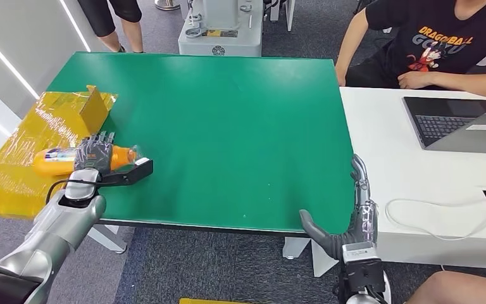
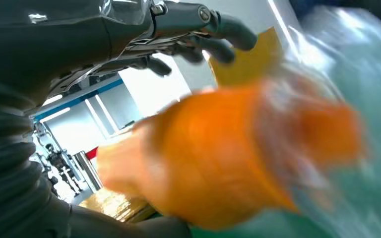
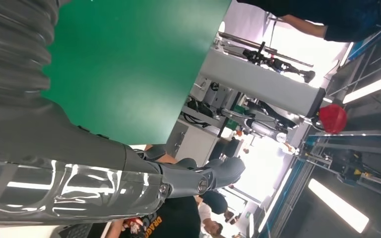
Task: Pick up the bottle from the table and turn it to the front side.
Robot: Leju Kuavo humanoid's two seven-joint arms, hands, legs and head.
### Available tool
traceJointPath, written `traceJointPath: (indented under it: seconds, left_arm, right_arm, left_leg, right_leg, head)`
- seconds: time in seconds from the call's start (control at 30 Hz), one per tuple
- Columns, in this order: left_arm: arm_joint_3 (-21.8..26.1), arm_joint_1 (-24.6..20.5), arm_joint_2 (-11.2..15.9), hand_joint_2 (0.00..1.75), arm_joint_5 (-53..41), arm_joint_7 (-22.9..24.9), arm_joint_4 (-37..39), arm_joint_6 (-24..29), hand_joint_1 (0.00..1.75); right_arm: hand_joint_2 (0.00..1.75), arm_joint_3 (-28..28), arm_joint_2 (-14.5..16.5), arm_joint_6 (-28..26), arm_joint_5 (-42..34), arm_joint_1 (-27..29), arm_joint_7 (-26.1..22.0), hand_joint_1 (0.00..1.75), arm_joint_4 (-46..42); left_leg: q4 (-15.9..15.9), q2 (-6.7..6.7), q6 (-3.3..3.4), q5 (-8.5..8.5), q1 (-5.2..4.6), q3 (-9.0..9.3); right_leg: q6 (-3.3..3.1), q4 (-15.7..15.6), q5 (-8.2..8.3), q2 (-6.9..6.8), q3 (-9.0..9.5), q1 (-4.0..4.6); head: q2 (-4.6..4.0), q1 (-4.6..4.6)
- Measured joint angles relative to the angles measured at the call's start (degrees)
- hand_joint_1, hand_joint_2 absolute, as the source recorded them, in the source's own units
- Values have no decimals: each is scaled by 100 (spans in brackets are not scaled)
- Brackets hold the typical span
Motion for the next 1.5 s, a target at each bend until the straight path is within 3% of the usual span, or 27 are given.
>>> traceJointPath:
  seconds: [0.4, 0.6, 0.7, 0.97, 1.2, 1.33, 1.5]
  left_arm:
    - [282, 197, -2, 175, -185, -78, 4, 565, 0]
    - [546, 312, -39, 175, 254, -794, -231, 1251, 0]
    - [705, 393, -97, 175, 731, -1208, -625, 1302, 0]
    - [892, 379, -192, 175, 2960, -1935, -2248, 304, 0]
    - [944, 292, -263, 175, 4884, -2467, -3116, -608, 0]
    - [962, 504, -582, 175, 6598, -2867, -3537, -1254, 0]
    - [835, 873, -1120, 175, 7758, -3109, -3902, -1183, 0]
  right_arm:
    - [175, 87, -5, 2, -167, -268, -22, 0, 182]
    - [175, 155, -5, -8, -217, -341, -42, 0, 298]
    - [175, 189, -5, -29, -225, -358, -43, 0, 343]
    - [175, 229, -5, -115, -275, -381, -169, 0, 488]
    - [175, 254, -5, -126, -362, -391, -300, 0, 575]
    - [175, 317, -5, -129, -492, -473, -395, 0, 604]
    - [175, 423, -5, -224, -622, -576, -419, 0, 608]
  left_leg:
    - [0, -1, 0, 0, 0, 0]
    - [0, -2, 0, 0, 0, 0]
    - [0, -2, 0, 0, -1, 0]
    - [2, -3, 0, 1, -1, 0]
    - [1, -3, 0, 1, -1, 0]
    - [1, -4, 1, -1, -3, 0]
    - [3, -5, 4, -2, -6, -2]
  right_leg:
    - [0, 0, 0, -1, 1, 0]
    - [0, -1, 0, -2, 0, 0]
    - [0, -1, 0, -2, 0, -1]
    - [0, -1, 2, -3, 1, -1]
    - [0, 0, 1, -4, 2, -1]
    - [1, -2, 1, -5, 2, -3]
    - [3, -6, 1, -6, 3, -4]
  head:
    - [0, 1]
    - [0, 1]
    - [0, 0]
    - [0, 1]
    - [0, 0]
    - [0, 0]
    - [0, 1]
